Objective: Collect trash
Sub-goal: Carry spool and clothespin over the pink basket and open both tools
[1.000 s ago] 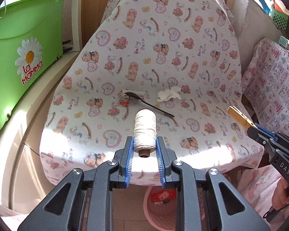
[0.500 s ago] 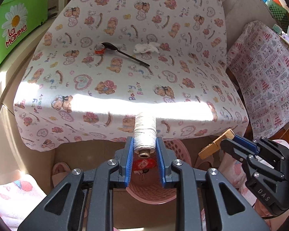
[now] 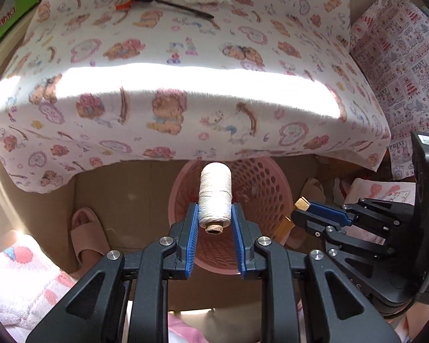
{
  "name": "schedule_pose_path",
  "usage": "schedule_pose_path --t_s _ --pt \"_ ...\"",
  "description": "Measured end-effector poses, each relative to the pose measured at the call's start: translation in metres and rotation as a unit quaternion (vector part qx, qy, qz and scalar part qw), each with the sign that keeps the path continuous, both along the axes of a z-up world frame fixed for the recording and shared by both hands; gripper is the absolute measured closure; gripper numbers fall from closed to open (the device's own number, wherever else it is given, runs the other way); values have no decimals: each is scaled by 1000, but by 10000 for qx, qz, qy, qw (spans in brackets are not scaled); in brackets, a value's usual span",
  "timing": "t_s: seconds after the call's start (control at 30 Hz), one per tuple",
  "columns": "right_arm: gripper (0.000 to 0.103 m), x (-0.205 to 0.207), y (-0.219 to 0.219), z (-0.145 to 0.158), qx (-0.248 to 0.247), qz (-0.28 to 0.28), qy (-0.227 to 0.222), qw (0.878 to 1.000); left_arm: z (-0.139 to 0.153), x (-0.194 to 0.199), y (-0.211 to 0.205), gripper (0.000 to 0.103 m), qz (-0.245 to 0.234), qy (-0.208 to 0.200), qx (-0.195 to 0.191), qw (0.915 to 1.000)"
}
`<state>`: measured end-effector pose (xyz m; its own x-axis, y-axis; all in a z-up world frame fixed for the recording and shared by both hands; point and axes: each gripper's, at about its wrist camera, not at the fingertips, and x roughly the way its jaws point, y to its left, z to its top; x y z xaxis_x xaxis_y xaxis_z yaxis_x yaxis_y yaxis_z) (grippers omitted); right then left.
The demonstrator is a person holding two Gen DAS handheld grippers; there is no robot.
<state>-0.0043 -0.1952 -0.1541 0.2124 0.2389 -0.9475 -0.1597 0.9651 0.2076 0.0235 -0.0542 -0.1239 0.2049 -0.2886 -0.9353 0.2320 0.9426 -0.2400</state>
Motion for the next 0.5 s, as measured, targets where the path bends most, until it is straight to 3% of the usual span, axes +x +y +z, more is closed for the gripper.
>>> schedule_pose_path --t_s 0.1,0.2,0.33,0.5 --pt "88 7 -1 -28 54 -121 487 9987 -25 5 -2 81 19 513 -108 9986" --pt "88 11 2 -57 20 -72 989 9951 -49 9 -4 81 84 854 62 9963" --pt "88 12 11 -89 -182 -28 1334 9909 -76 11 -5 81 130 1158 309 9927" --pt "88 16 12 -112 54 -208 1705 9851 -101 7 -4 81 175 1558 328 9871"
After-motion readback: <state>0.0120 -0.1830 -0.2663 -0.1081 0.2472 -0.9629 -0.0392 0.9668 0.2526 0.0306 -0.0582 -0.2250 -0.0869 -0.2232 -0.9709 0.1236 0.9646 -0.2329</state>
